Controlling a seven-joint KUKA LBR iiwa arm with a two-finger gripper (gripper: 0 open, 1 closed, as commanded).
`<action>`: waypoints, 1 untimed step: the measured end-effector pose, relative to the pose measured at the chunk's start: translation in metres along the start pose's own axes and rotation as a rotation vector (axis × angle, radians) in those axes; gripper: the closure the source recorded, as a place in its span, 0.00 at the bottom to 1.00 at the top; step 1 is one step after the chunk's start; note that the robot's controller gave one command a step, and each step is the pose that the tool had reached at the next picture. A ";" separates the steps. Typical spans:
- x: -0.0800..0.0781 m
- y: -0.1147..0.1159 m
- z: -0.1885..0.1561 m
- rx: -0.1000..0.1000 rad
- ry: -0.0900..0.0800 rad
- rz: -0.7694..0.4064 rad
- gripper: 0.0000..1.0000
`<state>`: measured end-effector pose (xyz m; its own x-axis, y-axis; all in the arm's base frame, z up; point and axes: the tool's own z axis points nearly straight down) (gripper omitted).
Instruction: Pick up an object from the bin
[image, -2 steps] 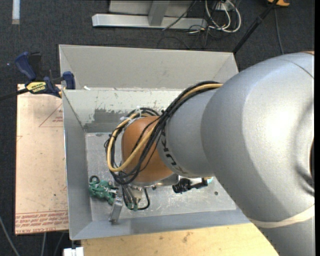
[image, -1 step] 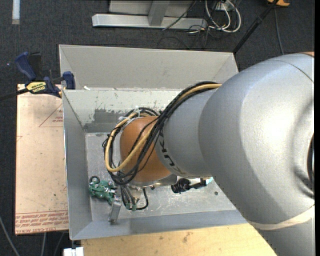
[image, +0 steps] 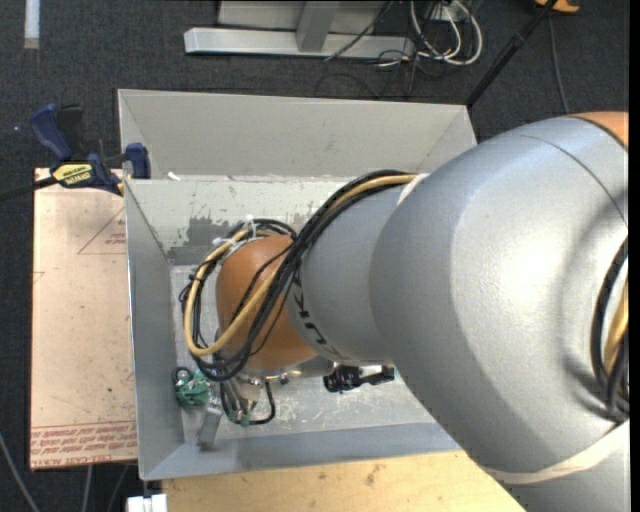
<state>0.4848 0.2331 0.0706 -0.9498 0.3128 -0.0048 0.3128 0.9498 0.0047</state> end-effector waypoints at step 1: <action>-0.013 -0.023 0.001 0.002 0.004 -0.027 1.00</action>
Offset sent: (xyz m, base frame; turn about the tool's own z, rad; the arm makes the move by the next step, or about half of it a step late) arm 0.0000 0.0000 0.0000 0.0000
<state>0.4895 0.2069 0.0695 -0.9579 0.2872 -0.0009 0.2872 0.9579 0.0023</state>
